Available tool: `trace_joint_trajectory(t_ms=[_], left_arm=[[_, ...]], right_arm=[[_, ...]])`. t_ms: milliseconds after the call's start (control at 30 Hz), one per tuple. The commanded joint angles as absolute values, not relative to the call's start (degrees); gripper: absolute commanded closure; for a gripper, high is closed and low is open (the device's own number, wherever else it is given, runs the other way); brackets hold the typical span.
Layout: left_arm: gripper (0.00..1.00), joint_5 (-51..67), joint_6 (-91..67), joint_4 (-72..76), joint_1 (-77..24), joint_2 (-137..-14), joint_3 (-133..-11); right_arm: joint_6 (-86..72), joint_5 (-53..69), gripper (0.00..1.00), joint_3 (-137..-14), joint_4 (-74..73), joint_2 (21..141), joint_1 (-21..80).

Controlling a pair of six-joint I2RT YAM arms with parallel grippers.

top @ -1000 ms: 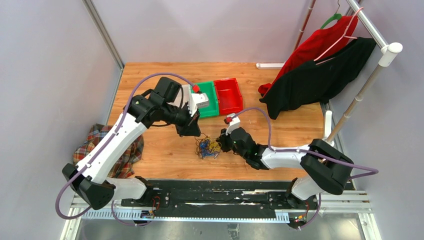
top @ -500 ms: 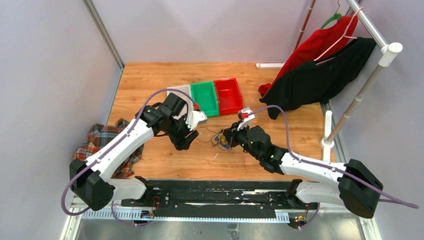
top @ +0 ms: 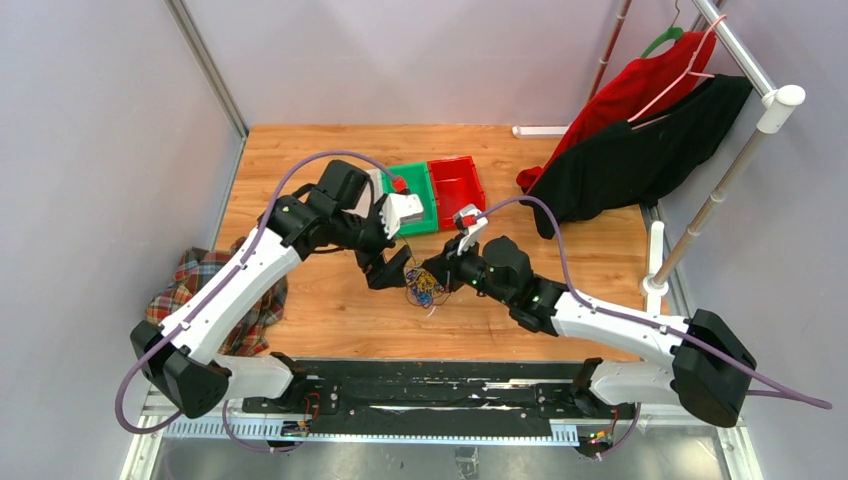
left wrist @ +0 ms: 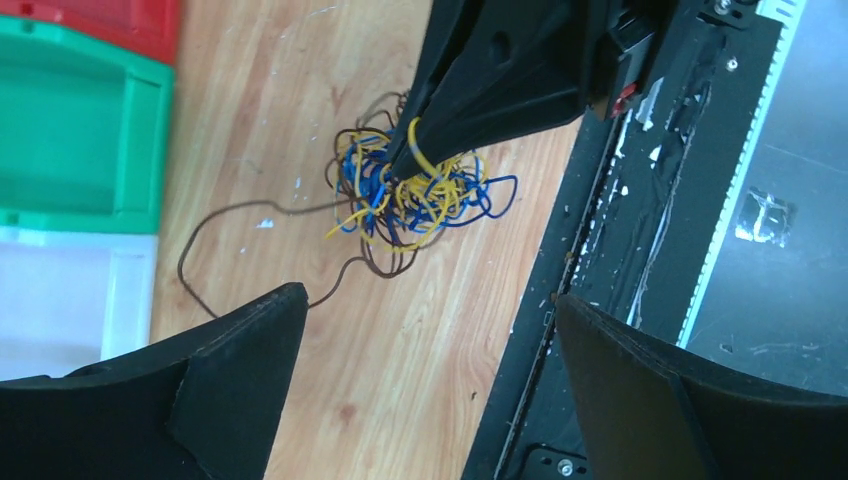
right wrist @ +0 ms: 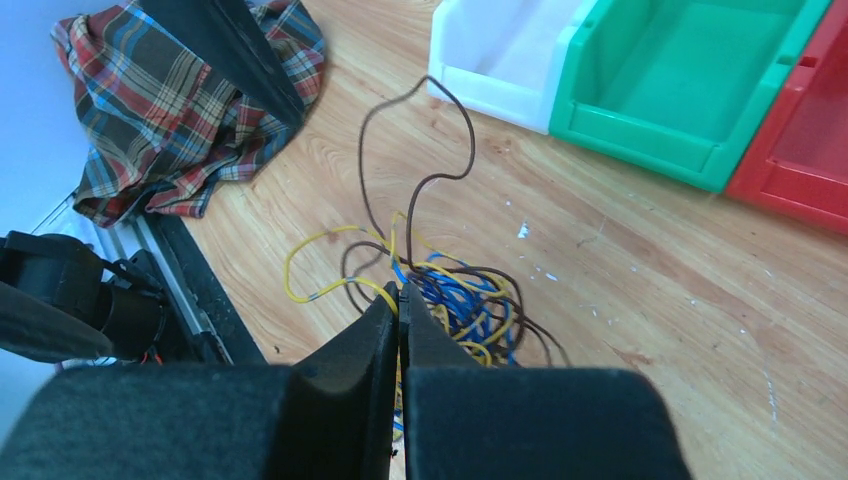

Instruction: Untangle the cables

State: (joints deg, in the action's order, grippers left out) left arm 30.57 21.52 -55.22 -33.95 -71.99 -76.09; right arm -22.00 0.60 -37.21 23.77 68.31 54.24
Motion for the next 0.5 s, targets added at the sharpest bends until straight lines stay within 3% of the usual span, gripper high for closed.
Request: trace_joint_trajectory(t_ms=[0,133,467], left_arm=[[0.02,34.4,25.9,-53.4,-35.2,-74.0,-75.1],[0.12,36.9,29.2,-53.2,-35.4,-75.1,-74.4],[0.56,37.0,32.7,-53.2,-37.0,-79.0,-74.2]], right_arm=[[-22.1,5.1,0.99,-40.4,23.7,69.4,54.0],[-22.1,7.0,0.99,-40.7,24.1,69.8,54.1],[-22.7,12.3,0.99,-41.5,24.3,70.4,54.1]])
